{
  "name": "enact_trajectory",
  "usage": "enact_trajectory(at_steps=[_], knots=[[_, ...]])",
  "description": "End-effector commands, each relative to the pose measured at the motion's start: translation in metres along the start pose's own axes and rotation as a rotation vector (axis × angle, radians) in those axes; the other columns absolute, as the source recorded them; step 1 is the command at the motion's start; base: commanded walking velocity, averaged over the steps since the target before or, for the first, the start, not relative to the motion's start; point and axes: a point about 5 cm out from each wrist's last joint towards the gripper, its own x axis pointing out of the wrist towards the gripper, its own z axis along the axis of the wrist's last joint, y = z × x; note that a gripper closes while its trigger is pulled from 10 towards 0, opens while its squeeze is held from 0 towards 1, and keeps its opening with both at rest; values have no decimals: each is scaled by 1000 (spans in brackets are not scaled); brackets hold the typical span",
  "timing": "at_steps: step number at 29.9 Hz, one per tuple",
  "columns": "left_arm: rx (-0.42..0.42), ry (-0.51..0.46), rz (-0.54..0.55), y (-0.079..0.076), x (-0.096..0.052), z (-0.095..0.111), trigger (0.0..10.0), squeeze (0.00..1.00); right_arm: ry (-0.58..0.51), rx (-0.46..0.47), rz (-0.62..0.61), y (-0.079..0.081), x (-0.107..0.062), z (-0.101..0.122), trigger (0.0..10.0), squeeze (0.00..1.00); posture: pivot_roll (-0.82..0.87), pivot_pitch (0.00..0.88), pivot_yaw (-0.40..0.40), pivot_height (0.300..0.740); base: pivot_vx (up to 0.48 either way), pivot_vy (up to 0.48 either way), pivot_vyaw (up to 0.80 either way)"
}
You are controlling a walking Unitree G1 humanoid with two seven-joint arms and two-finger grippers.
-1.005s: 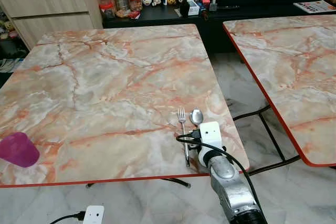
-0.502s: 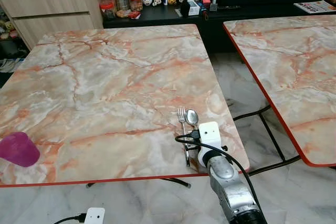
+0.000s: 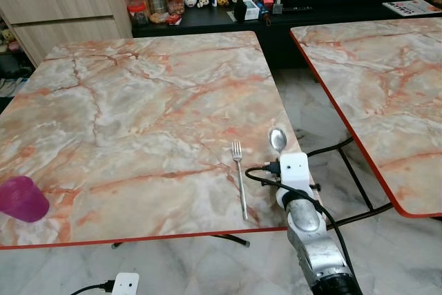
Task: Setting the table
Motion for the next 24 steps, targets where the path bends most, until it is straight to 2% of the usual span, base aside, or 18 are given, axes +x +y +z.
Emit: enact_trajectory(at_steps=[1, 6, 9, 14, 24], knots=[[2, 11, 12, 0, -1, -5, 10000, 0, -127, -5, 66, 11, 2, 22, 10000, 0, 10, 58, 35, 740, 0, 0, 0], [-4, 14, 13, -3, 0, -3, 10000, 0, -190, -14, 137, 22, 1, 27, 10000, 0, 15, 50, 30, 740, 0, 0, 0], [-8, 10, 17, -3, 1, 0, 10000, 0, -251, 23, 153, 24, 0, 36, 10000, 0, 13, 52, 31, 740, 0, 0, 0], [2, -3, 33, -3, 1, 2, 10000, 0, -280, 18, 175, 25, -1, 39, 10000, 0, 8, 54, 25, 740, 0, 0, 0], [0, 11, 53, -1, 0, -3, 10000, 0, -291, 16, 165, 23, 1, 41, 10000, 0, 7, 52, 22, 740, 0, -480, 0]])
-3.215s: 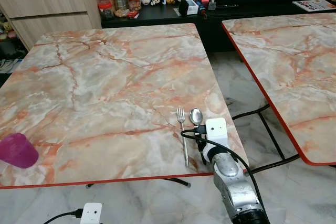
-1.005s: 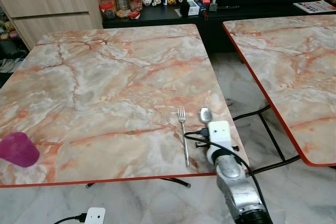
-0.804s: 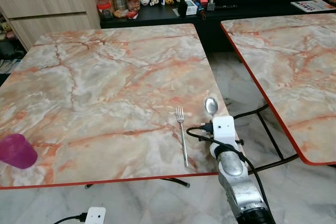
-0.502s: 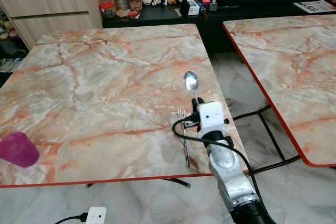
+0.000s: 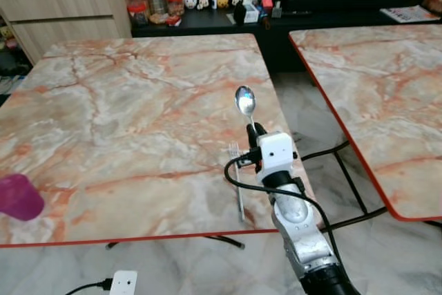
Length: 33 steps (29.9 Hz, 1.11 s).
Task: Setting the table
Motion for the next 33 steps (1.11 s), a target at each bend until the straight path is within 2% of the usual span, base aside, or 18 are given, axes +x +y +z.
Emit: enact_trajectory(at_steps=[1, 33], knots=[[8, 19, -1, -1, -1, -6, 10000, 0, -17, 3, -4, -3, 1, 2, 10000, 0, 7, 52, 22, 740, 0, -480, 0], [11, 17, -3, -2, -1, -6, 10000, 0, 6, 2, -1, -3, 0, -4, 10000, 0, -6, 58, 25, 740, 0, -480, 0]])
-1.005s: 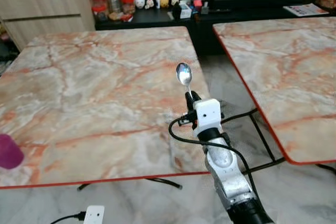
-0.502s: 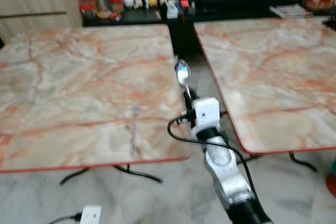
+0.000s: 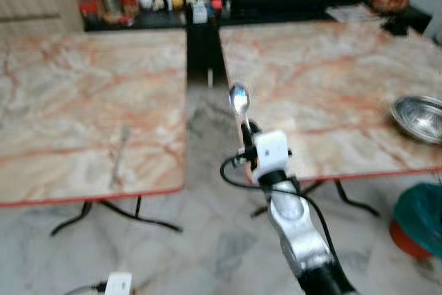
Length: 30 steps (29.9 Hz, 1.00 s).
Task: Setting the table
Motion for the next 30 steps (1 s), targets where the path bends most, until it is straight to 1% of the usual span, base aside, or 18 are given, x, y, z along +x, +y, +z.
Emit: enact_trajectory(at_steps=[1, 30], knots=[[19, 10, 1, 2, -1, -3, 10000, 0, -22, 9, -1, 2, 3, 5, 10000, 0, -6, 58, 25, 740, 0, -480, 0], [16, 9, -2, 1, -1, -3, 10000, 0, -14, 15, 2, 3, 4, 4, 10000, 0, 0, 60, 21, 740, 0, -471, 0]])
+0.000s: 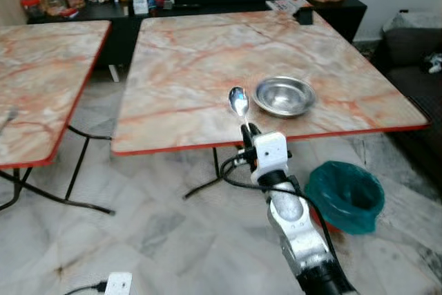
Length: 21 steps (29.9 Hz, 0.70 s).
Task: Setting the table
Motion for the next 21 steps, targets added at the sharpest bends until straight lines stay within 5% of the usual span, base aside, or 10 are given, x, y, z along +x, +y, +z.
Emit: enact_trajectory(at_steps=[1, 15, 21], knots=[[19, 12, 9, 5, -1, -4, 10000, 0, -33, 13, 8, 5, 4, 8, 10000, 0, 0, 60, 21, 740, 0, -345, 0], [-22, -38, 20, 6, 0, 3, 10000, 0, -24, 16, 2, 5, 4, 7, 10000, 0, -4, 60, 21, 740, 0, 0, 0], [-22, -45, 27, 8, 0, 5, 10000, 0, -18, 5, 10, 5, 5, 7, 10000, 0, -5, 57, 21, 740, 314, 0, 0]])
